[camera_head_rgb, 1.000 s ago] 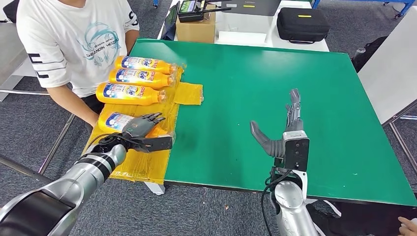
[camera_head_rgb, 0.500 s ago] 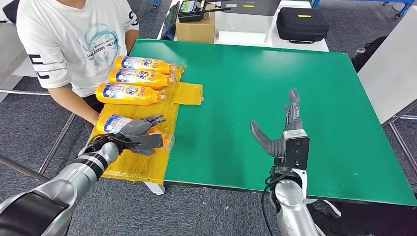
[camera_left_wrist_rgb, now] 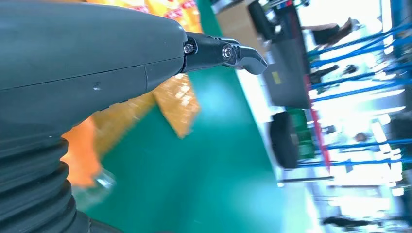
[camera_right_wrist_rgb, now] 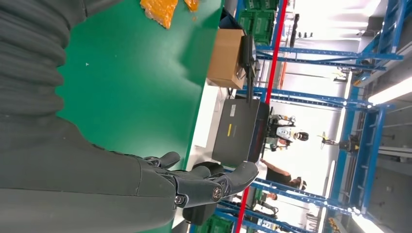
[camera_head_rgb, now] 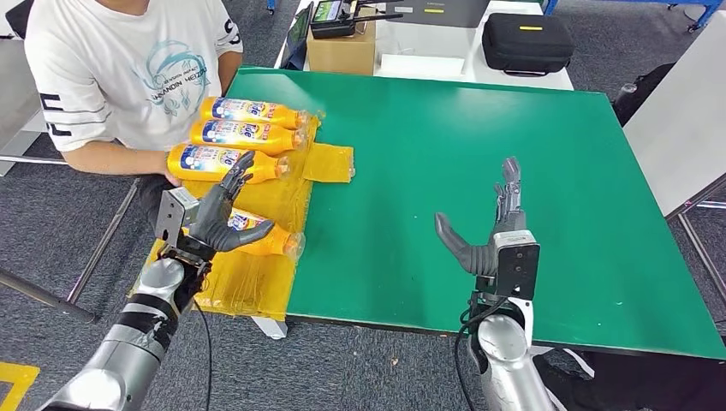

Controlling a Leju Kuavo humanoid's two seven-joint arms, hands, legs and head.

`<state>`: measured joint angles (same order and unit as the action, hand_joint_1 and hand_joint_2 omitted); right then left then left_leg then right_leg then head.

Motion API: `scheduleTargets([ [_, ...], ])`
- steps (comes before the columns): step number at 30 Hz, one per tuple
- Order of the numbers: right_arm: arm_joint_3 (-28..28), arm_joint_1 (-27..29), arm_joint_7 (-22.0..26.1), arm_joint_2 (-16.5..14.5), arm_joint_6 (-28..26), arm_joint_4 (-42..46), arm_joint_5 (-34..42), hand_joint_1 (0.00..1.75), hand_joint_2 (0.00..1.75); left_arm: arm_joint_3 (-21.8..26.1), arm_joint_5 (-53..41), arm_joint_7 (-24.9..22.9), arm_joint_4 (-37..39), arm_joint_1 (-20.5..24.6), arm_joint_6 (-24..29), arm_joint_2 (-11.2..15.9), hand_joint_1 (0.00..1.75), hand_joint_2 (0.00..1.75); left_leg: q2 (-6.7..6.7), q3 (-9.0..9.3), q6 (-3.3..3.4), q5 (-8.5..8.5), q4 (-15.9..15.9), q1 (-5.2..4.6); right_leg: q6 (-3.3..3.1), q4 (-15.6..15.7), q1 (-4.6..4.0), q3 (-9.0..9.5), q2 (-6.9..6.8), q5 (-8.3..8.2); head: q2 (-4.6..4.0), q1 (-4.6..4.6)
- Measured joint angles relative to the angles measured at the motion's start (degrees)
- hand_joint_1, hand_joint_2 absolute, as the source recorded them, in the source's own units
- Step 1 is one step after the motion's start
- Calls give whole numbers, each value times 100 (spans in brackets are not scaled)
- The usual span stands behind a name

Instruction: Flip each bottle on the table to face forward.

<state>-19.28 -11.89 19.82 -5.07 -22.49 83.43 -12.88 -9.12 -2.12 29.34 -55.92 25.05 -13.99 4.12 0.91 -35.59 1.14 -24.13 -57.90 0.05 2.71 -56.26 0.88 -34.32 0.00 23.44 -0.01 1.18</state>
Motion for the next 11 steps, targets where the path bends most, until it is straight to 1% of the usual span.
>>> scheduleTargets([
  [1, -11, 1, 0, 0, 0, 0, -1, 0, 175, 35, 24, -19, -134, -60, -2, -38, 0, 175, -1, 0, 0, 0, 0, 0, 0, 0, 0, 0, 0, 0, 0, 1],
  [3, -22, 5, 0, 0, 0, 0, -1, 0, 87, 96, 145, -57, -331, -136, -25, -99, 0, 175, -3, 1, 0, 0, 0, 0, 0, 0, -1, 0, 1, 0, 1, 1],
  [5, -42, 10, -4, 0, 1, 0, -1, 0, 0, 151, 463, -184, -477, -195, -93, -183, 0, 175, -2, 2, 0, 0, 0, 1, 0, 0, -2, 0, 1, -1, 1, 2],
  [7, -77, 21, -27, -3, 3, 0, 3, 0, 87, 172, 852, -398, -617, -268, -94, -316, 0, 175, 2, 3, 0, 1, 0, 1, 0, -1, -2, 1, -1, 0, 1, 2],
  [9, -127, 37, -63, -16, 4, -2, 16, 0, 175, 131, 1073, -638, -752, -347, 58, -482, 0, 175, 4, 2, 0, 1, 0, 2, 0, -1, -2, 1, -2, 0, 1, 1],
  [11, -169, 55, -84, -36, 3, -4, 45, 0, 175, 46, 1117, -818, -836, -397, 218, -606, 0, 175, 3, 1, 0, 1, 0, 1, 0, -1, -2, 1, -2, 0, 1, 1],
])
